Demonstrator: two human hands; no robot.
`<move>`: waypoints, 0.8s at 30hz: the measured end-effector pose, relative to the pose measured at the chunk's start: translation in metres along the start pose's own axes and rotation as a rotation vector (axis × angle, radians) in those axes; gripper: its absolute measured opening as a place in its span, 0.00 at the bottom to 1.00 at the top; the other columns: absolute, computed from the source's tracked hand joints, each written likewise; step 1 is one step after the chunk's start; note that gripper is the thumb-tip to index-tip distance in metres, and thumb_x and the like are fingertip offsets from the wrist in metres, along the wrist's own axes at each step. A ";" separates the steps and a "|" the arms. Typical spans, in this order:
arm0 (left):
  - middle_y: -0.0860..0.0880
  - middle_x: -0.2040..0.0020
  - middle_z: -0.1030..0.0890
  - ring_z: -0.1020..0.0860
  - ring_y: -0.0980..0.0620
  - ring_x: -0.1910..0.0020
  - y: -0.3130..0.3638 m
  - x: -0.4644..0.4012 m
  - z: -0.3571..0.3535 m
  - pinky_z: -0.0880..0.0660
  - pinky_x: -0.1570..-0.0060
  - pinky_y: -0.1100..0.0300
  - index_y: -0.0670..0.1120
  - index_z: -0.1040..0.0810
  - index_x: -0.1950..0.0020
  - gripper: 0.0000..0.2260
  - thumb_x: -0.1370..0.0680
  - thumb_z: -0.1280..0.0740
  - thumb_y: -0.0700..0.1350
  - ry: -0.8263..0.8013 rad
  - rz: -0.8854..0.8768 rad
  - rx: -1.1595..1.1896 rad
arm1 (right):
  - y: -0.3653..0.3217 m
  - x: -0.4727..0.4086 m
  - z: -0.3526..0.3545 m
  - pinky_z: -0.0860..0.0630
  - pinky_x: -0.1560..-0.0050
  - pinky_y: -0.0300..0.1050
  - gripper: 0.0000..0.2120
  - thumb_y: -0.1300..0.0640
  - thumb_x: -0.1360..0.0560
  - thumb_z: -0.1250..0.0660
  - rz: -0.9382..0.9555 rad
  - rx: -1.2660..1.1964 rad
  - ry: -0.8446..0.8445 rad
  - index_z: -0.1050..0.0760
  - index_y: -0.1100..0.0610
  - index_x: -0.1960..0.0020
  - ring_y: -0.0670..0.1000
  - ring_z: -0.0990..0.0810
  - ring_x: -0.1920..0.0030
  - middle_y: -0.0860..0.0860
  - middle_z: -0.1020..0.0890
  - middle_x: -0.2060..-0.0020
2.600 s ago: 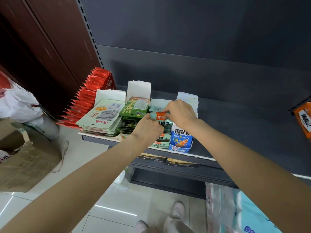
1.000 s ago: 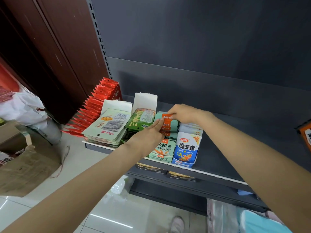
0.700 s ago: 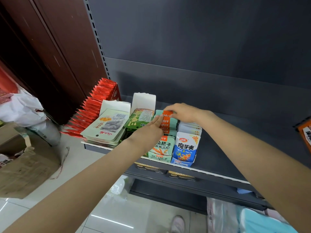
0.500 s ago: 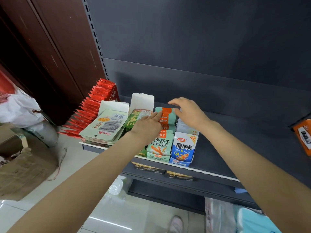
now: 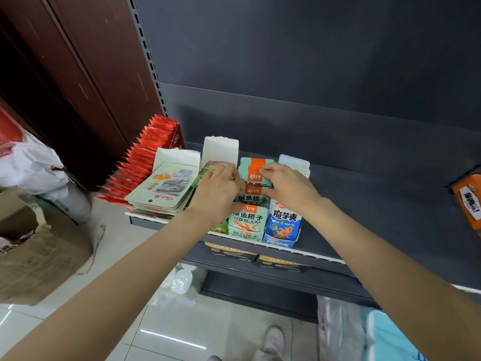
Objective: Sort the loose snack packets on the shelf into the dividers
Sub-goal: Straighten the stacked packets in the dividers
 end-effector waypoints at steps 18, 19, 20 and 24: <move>0.49 0.61 0.22 0.24 0.47 0.62 0.004 0.008 -0.010 0.28 0.64 0.55 0.47 0.19 0.61 0.11 0.39 0.21 0.38 0.255 -0.317 -0.149 | 0.001 0.014 0.008 0.27 0.49 0.48 0.06 0.58 0.26 0.34 0.212 -0.161 -0.056 0.24 0.52 0.49 0.47 0.29 0.47 0.47 0.27 0.49; 0.49 0.61 0.22 0.24 0.47 0.63 0.005 0.009 -0.010 0.28 0.64 0.55 0.47 0.20 0.60 0.11 0.38 0.22 0.39 0.266 -0.327 -0.145 | 0.000 0.015 0.007 0.26 0.51 0.49 0.04 0.60 0.26 0.34 0.203 -0.161 -0.034 0.26 0.53 0.52 0.48 0.28 0.48 0.47 0.28 0.51; 0.49 0.61 0.22 0.24 0.48 0.63 0.004 0.011 -0.012 0.29 0.64 0.55 0.47 0.21 0.58 0.12 0.37 0.22 0.38 0.280 -0.335 -0.133 | -0.001 0.016 0.005 0.26 0.53 0.49 0.05 0.61 0.26 0.35 0.191 -0.170 -0.006 0.28 0.53 0.54 0.49 0.28 0.50 0.46 0.29 0.52; 0.50 0.60 0.21 0.24 0.49 0.62 0.000 0.018 -0.019 0.29 0.62 0.55 0.48 0.21 0.54 0.13 0.35 0.24 0.39 0.306 -0.376 -0.105 | -0.003 0.016 -0.004 0.28 0.51 0.47 0.07 0.65 0.25 0.40 0.176 -0.198 0.062 0.25 0.57 0.52 0.52 0.28 0.48 0.52 0.27 0.47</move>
Point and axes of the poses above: each hand's wrist, its own x-axis away from the middle knuckle, its own z-axis out of the back of the hand, y = z × x, the point moved 1 cm from there along -x, towards the middle knuckle
